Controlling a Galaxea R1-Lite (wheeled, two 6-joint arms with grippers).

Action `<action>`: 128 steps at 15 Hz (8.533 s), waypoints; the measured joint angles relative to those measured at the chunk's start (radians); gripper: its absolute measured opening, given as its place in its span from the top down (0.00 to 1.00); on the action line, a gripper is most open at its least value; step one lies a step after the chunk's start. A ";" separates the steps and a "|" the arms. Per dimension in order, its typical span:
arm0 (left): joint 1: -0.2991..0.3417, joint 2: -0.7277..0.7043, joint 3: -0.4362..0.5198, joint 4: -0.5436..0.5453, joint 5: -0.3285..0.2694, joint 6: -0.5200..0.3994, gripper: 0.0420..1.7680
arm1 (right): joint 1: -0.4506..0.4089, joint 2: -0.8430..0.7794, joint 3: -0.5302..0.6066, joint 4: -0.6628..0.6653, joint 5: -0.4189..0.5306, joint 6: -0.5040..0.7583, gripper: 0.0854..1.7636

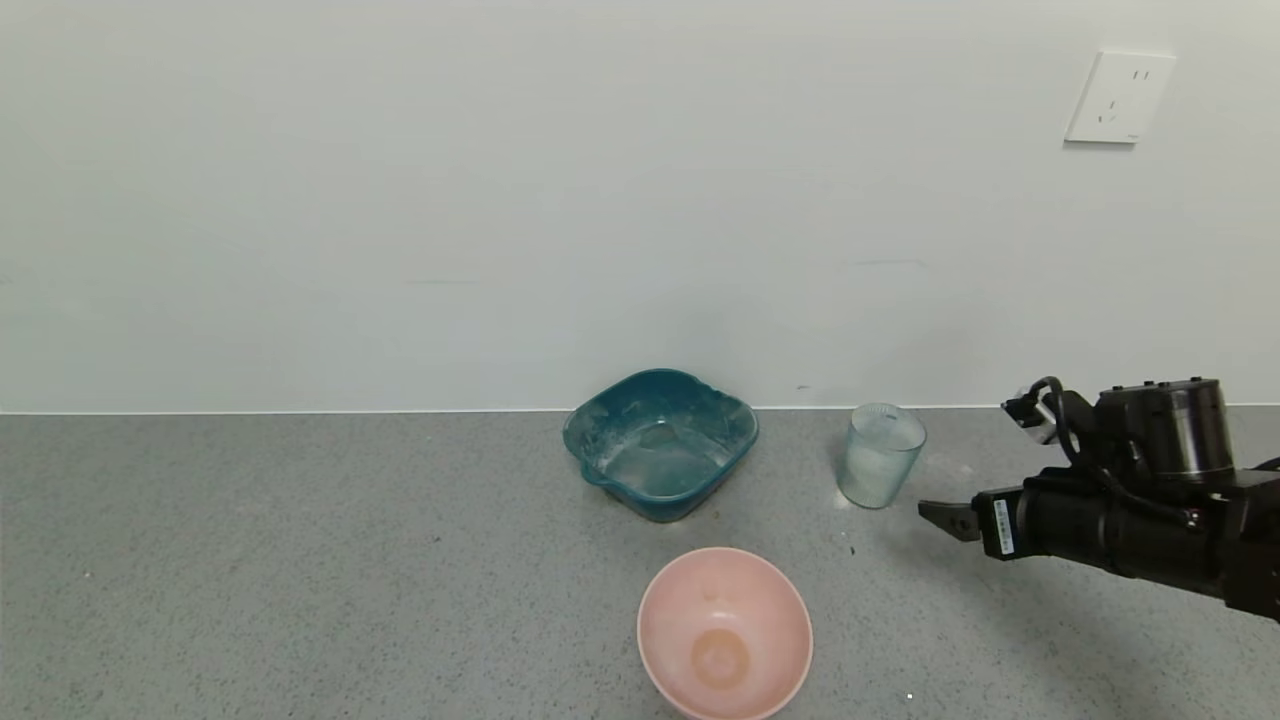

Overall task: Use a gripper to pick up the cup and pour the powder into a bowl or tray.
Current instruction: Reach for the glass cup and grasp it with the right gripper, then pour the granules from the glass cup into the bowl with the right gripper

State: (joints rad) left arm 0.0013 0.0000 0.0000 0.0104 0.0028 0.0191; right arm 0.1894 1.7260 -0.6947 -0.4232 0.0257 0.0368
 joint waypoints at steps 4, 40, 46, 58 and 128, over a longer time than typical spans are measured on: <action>0.000 0.000 0.000 0.000 0.000 0.000 0.00 | 0.005 0.147 -0.007 -0.193 -0.041 0.001 0.03; 0.000 0.000 0.000 0.000 0.000 0.000 0.00 | 0.064 0.643 -0.101 -0.936 -0.156 -0.004 0.03; 0.000 0.000 0.000 0.000 0.000 0.000 0.00 | 0.068 0.664 -0.148 -0.942 -0.156 -0.003 0.03; 0.000 0.000 0.000 0.000 0.000 0.000 0.00 | 0.065 0.682 -0.173 -0.938 -0.156 -0.004 0.03; 0.000 0.000 0.000 0.000 0.000 0.000 0.00 | 0.325 0.653 -1.049 0.070 -0.562 -0.980 0.25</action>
State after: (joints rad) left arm 0.0013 0.0000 0.0000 0.0100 0.0028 0.0196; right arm 0.5147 2.3794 -1.7438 -0.3534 -0.5360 -0.9434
